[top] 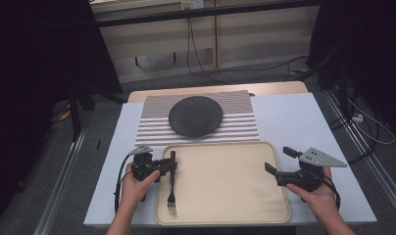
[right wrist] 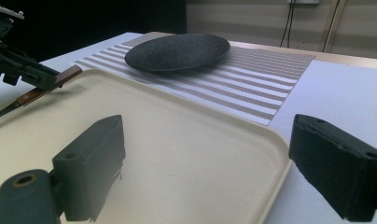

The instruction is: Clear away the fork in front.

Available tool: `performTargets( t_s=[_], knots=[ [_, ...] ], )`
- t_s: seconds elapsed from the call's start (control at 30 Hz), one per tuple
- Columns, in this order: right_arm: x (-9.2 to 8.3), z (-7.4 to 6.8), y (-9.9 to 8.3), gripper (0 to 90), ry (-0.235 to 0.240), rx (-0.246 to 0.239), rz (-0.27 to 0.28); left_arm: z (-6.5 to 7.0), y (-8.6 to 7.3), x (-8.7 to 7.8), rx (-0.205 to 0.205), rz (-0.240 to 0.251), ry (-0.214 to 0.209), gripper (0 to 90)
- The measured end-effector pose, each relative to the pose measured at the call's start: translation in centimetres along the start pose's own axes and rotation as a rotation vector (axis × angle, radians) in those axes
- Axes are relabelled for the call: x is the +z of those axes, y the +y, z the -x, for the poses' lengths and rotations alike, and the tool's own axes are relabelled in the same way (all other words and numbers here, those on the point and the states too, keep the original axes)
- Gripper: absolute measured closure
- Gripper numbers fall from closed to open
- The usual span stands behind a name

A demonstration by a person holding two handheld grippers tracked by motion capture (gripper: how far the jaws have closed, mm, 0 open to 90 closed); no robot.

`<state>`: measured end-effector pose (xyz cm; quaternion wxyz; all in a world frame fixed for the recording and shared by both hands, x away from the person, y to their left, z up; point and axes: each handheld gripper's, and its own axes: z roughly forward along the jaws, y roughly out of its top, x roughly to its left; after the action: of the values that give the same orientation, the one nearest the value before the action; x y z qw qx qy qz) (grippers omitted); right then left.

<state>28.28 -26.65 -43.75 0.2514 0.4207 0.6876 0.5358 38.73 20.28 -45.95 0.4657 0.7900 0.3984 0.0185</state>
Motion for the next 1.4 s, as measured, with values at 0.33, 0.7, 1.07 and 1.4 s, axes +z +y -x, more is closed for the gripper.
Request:
performTargets(
  t_s=[0.33,0.7,1.07,1.4],
  knots=[
    [-0.2,0.1,-0.1,10.4,-0.003,-0.003,-0.006,0.0,0.0,-0.3,0.011,0.020,0.029,54.8],
    [-0.5,-0.1,-0.2,10.3,0.009,-0.003,-0.043,0.6,0.2,-3.0,0.034,0.097,0.048,38.4],
    [-0.7,-0.1,-0.4,10.1,0.032,-0.017,-0.081,0.8,-0.3,-4.8,0.064,0.107,0.068,24.3],
    [-1.7,0.4,-0.8,10.2,0.025,-0.013,-0.090,1.0,-0.7,-5.8,0.114,0.090,0.085,16.9]
  ],
)
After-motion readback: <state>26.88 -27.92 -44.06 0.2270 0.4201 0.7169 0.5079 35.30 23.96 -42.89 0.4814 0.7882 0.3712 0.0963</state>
